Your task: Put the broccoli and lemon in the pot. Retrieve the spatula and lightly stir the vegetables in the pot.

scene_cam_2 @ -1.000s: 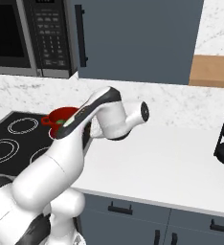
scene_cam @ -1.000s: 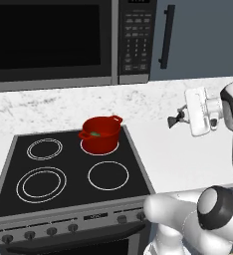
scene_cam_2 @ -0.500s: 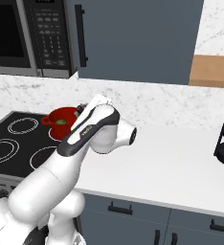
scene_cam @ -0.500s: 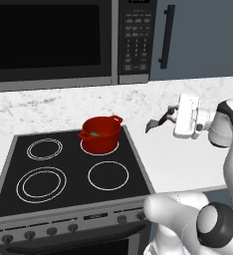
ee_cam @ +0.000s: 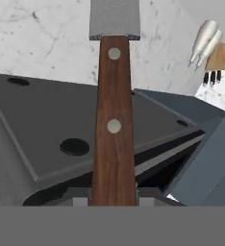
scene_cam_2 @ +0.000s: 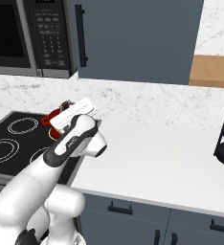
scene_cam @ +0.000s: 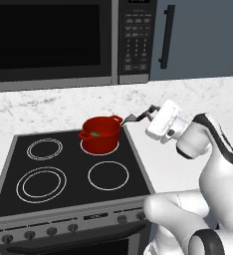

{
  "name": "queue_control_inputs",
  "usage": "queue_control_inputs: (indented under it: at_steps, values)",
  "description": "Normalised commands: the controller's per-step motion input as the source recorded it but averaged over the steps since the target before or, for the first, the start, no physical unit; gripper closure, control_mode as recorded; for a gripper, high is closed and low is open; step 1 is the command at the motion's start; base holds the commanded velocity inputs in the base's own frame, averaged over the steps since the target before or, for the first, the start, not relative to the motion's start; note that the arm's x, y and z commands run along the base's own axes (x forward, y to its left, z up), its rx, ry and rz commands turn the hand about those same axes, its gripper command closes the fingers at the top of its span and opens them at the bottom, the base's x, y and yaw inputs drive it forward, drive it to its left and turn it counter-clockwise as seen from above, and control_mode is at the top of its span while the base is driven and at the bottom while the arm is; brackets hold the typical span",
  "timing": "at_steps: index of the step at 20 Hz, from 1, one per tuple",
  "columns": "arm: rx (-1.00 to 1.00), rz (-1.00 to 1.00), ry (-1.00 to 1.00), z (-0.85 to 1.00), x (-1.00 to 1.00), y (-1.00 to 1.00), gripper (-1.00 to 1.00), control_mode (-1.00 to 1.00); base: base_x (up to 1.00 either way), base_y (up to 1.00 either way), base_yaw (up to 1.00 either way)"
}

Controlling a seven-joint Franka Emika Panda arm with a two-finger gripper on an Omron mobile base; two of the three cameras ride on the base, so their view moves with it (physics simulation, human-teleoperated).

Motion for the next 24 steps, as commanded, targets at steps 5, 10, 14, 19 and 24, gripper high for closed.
queue_control_inputs:
  at_steps: [5, 10, 14, 19, 24]
  values:
    - [0.25, -0.14, 0.21, 0.0, 0.77, 0.23, 1.0, -1.0, 0.0, 0.0, 0.0]
    - [0.21, -0.11, 0.32, -0.11, 0.73, 0.28, 1.0, -1.0, 0.0, 0.0, 0.0]
    - [0.08, -0.1, 0.27, -0.07, 0.82, 0.26, 1.0, -1.0, 0.0, 0.0, 0.0]
    - [0.0, -0.1, 0.23, -0.07, 0.83, 0.08, 1.0, -1.0, 0.0, 0.0, 0.0]
    - [0.0, -0.08, 0.22, -0.4, 0.55, 0.0, 1.0, -1.0, 0.0, 0.0, 0.0]
